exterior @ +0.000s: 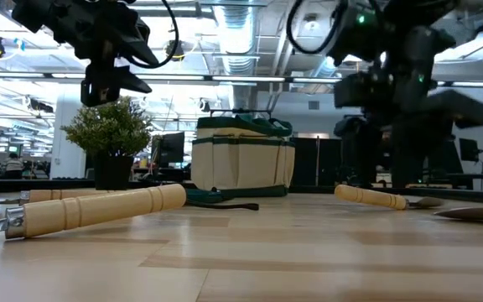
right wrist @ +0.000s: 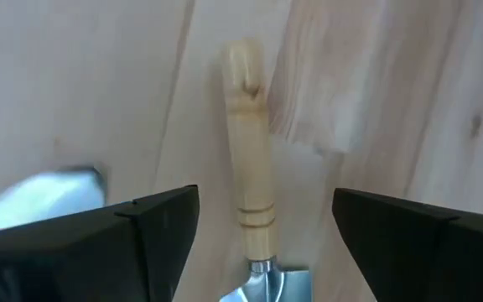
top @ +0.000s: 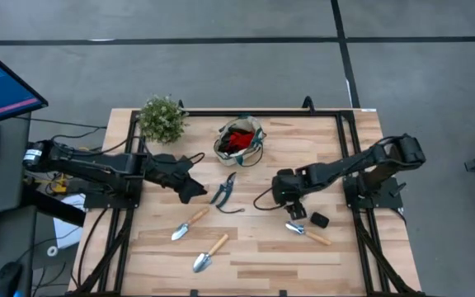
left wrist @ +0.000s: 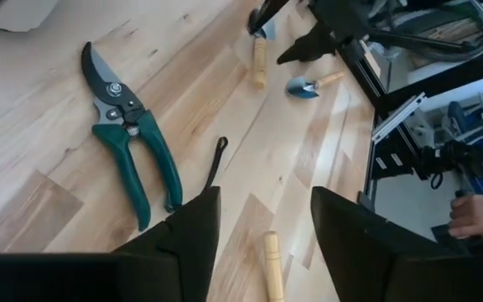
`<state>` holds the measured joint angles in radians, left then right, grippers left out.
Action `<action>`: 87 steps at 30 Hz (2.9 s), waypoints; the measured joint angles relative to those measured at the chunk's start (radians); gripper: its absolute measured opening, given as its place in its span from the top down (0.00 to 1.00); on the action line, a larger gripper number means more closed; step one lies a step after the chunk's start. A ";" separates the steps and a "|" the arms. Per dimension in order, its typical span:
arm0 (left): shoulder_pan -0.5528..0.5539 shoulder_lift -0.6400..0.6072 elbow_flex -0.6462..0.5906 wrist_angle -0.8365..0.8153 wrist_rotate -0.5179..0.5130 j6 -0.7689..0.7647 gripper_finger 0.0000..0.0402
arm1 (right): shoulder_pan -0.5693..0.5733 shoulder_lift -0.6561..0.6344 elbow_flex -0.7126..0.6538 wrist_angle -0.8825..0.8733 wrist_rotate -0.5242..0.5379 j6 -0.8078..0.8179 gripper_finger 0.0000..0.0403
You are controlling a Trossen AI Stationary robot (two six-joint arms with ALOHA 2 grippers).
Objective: Pick & Place Garden tools in Gardening bag
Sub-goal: Put the brown trowel into the light brown gardening bag
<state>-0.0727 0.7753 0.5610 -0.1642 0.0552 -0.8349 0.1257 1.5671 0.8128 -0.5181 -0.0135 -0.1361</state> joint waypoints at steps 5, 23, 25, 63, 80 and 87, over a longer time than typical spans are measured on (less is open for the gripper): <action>0.000 0.000 0.000 0.000 -0.006 -0.005 0.53 | 0.000 0.080 0.002 0.039 0.039 -0.004 0.35; 0.000 0.000 -0.001 0.000 -0.007 -0.012 0.63 | -0.038 0.011 -0.005 0.066 0.011 0.100 0.85; 0.000 0.000 -0.001 0.000 -0.007 -0.015 0.65 | -0.070 -0.056 -0.001 0.074 0.008 0.106 0.85; 0.000 0.000 -0.001 0.008 -0.092 -0.007 0.72 | -0.278 -0.643 0.001 1.425 -0.592 0.795 0.85; 0.000 0.000 -0.001 0.010 -0.093 -0.015 0.72 | -0.323 -0.522 0.109 0.790 0.011 0.279 0.85; 0.000 0.000 -0.001 0.015 -0.093 -0.015 0.72 | -0.313 -0.349 0.312 0.587 0.414 -0.044 0.85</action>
<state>-0.0727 0.7750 0.5602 -0.1488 -0.0374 -0.8501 -0.1870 1.2182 1.1250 0.0690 0.4005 -0.1801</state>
